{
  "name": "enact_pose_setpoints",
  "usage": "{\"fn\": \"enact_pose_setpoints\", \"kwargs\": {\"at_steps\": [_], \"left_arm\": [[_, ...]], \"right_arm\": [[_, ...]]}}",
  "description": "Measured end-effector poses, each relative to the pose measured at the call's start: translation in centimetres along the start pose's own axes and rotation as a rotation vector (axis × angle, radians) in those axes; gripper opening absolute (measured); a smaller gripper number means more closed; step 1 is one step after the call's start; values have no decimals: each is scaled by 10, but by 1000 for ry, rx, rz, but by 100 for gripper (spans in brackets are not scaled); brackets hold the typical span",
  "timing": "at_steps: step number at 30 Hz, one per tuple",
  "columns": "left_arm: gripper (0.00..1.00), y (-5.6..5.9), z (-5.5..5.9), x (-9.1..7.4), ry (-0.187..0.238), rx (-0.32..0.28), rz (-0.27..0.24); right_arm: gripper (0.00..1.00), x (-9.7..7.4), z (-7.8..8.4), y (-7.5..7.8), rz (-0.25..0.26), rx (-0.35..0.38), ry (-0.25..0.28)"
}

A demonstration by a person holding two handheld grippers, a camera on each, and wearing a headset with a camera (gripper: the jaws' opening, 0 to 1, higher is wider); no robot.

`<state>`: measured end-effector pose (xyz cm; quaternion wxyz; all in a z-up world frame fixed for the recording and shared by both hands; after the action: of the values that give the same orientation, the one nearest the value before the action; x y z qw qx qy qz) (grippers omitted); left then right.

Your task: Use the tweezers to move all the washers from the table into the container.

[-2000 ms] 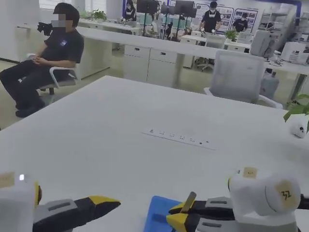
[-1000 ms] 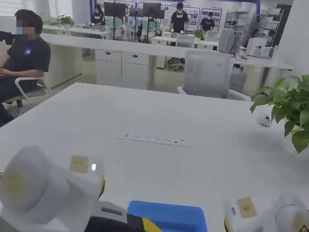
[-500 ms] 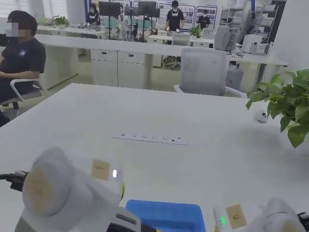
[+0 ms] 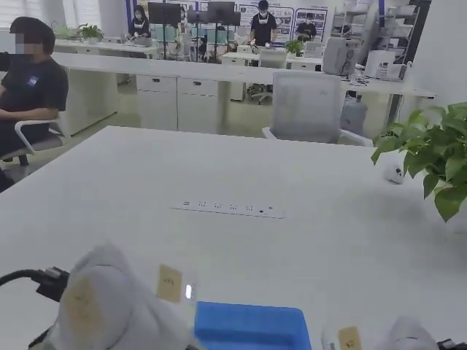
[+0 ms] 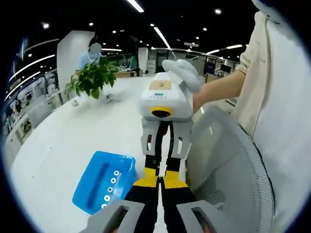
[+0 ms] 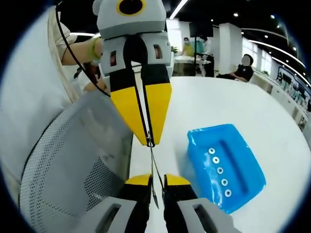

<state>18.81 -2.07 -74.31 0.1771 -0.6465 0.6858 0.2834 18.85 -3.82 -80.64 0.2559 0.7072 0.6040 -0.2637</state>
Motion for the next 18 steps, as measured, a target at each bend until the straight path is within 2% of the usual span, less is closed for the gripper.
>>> {"fn": "enact_pose_setpoints", "kwargs": {"at_steps": [1,4,7,8,9,11,15,18], "left_arm": [[0,0,6,3,-32,-5,7],[0,-2,17,8,-92,-6,11],[0,-3,26,10,-129,-4,14],[0,-4,24,8,-117,-3,14],[0,-5,25,6,-114,-15,17],[0,-6,27,5,-113,-21,18],[0,-6,34,4,-140,-23,26],[0,-5,45,4,-177,-17,32]], "right_arm": [[6,3,4,0,10,5,-9],[7,10,13,0,34,14,-37],[6,14,21,-2,52,11,-49],[7,15,23,0,62,21,-48],[7,14,19,0,67,37,-19],[8,14,19,1,68,110,-4],[19,9,23,6,110,148,3],[20,-2,21,5,131,200,46]]}}
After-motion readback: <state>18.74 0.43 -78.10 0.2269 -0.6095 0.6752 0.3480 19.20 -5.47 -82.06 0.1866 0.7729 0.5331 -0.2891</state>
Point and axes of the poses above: the centre of the closed fingertips' face, and the gripper's own axes: x roughly forward along the fingers, y roughly to its right, z roughly out of its underside, the point moved 2 cm from there along -x, roughly backward along the fingers, and after that the axes turned 12 degrees about z, right-handed, at the moved point
